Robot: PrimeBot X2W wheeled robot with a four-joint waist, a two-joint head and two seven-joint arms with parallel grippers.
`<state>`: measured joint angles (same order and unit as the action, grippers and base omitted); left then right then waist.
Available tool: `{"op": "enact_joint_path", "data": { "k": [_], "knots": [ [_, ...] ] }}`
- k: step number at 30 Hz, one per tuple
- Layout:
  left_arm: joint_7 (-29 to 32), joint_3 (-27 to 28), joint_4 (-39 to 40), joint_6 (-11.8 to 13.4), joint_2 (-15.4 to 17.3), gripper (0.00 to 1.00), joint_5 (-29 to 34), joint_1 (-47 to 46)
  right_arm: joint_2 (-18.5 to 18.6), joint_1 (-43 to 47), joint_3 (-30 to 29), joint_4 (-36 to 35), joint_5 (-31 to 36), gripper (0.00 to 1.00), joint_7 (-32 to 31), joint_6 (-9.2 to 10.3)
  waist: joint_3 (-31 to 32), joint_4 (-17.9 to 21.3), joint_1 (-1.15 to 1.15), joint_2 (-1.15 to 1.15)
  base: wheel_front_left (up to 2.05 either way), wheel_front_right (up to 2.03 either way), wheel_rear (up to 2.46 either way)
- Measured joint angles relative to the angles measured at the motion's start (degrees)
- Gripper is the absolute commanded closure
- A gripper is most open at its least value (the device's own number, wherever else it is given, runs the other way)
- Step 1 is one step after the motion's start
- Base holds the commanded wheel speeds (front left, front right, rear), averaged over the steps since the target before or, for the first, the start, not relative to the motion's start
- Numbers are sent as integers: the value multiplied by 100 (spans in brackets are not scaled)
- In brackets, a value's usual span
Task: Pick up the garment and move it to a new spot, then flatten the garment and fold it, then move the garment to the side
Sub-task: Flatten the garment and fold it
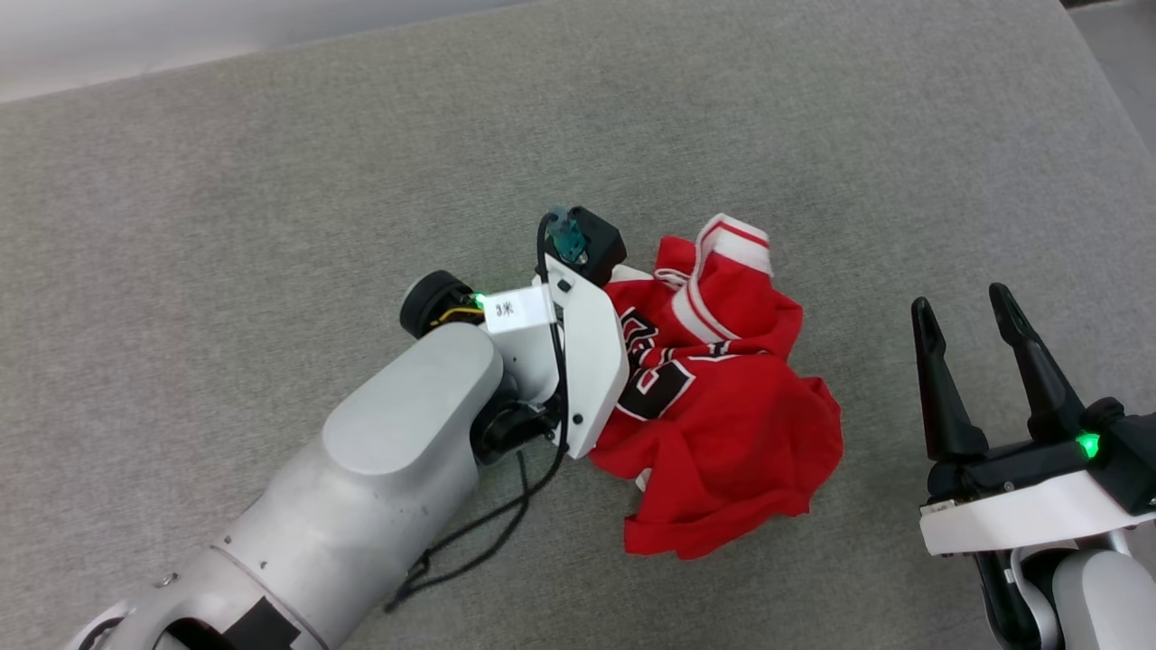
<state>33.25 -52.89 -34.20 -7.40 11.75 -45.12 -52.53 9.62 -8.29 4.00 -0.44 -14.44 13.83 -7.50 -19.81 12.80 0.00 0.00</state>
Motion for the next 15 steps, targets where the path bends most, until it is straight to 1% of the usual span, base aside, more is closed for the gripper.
{"op": "enact_joint_path", "data": {
  "k": [1,4,6,8,11,13,15],
  "knots": [
    [-143,-12,2,0,-11,100,-42,37,1,1,-4,8,0,0,1,0,13,-24,0,0,0,0,0],
    [-684,44,11,-1,42,100,-132,97,22,5,-25,20,18,0,1,0,82,-129,0,0,0,0,0],
    [-1118,215,11,0,113,100,-156,121,62,19,-25,27,35,0,-9,0,159,-220,0,0,0,0,0],
    [-1557,419,42,54,214,100,-156,125,93,56,-24,32,35,0,-35,0,259,-322,0,0,0,0,0],
    [-2120,719,209,216,389,100,-166,204,123,104,-27,36,33,0,-108,0,435,-491,0,0,0,0,0],
    [-2449,872,376,376,532,100,-144,310,129,183,-29,46,32,0,-135,0,569,-612,0,0,0,0,0],
    [-2728,1015,580,597,687,100,-107,480,140,247,-20,60,31,0,-185,0,706,-731,0,0,0,0,0]
  ]
}}
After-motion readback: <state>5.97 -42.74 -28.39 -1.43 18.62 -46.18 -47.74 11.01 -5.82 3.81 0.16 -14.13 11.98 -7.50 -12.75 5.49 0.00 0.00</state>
